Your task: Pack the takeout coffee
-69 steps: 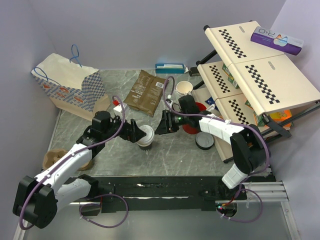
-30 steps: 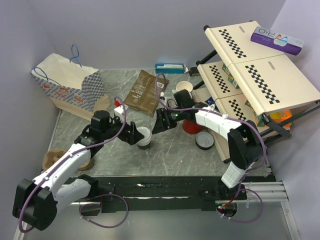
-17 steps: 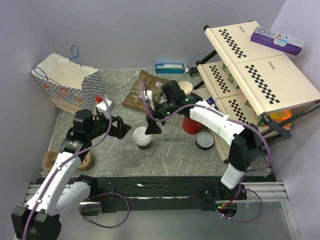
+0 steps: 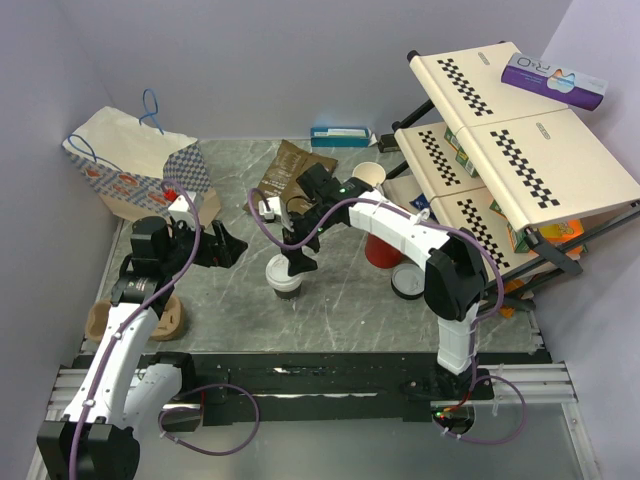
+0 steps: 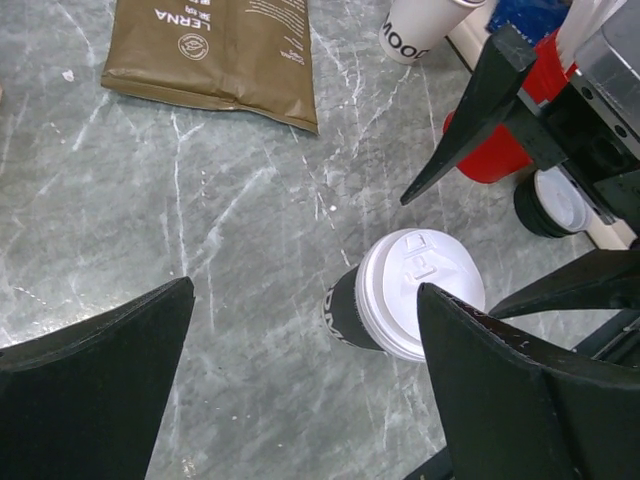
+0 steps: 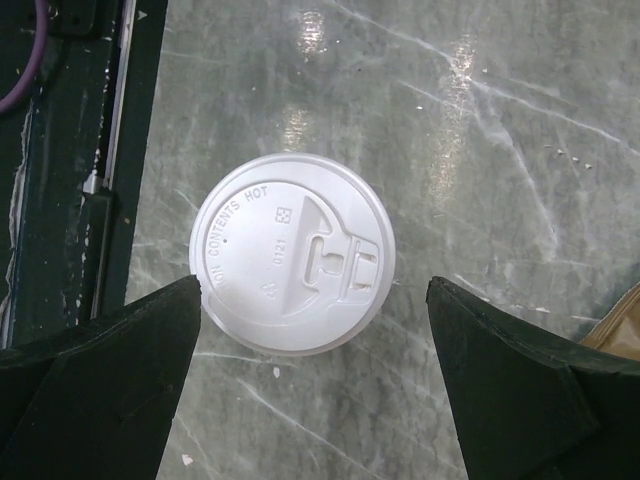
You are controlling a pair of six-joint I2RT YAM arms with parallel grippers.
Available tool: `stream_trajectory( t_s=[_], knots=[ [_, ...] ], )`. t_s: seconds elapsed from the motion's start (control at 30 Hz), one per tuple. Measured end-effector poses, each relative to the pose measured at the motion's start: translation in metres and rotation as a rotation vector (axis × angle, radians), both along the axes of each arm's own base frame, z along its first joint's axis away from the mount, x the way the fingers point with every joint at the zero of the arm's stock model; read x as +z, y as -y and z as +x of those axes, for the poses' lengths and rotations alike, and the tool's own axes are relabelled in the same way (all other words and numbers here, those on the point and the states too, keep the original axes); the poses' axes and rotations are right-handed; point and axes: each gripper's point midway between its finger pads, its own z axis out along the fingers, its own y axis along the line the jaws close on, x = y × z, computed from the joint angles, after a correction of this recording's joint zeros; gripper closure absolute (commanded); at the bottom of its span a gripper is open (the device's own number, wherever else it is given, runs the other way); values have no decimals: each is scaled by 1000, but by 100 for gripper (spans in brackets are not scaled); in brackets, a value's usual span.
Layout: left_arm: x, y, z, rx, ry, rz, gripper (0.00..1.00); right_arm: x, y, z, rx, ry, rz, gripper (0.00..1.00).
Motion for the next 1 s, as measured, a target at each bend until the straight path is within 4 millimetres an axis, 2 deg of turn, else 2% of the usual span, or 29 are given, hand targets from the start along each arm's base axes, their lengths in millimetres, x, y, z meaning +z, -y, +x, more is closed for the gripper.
stream_trajectory(
  t_s=[0.3, 0.73, 1.0],
  knots=[
    [-4, 1, -2, -4, -19, -25, 1, 1, 1, -5, 19, -13, -15, 0],
    [-8, 3, -3, -12, -31, -49, 1, -11, -8, -3, 29, -30, -42, 0],
    [-8, 3, -4, -12, -33, -50, 1, -12, -6, -9, 51, -41, -55, 0]
  ],
)
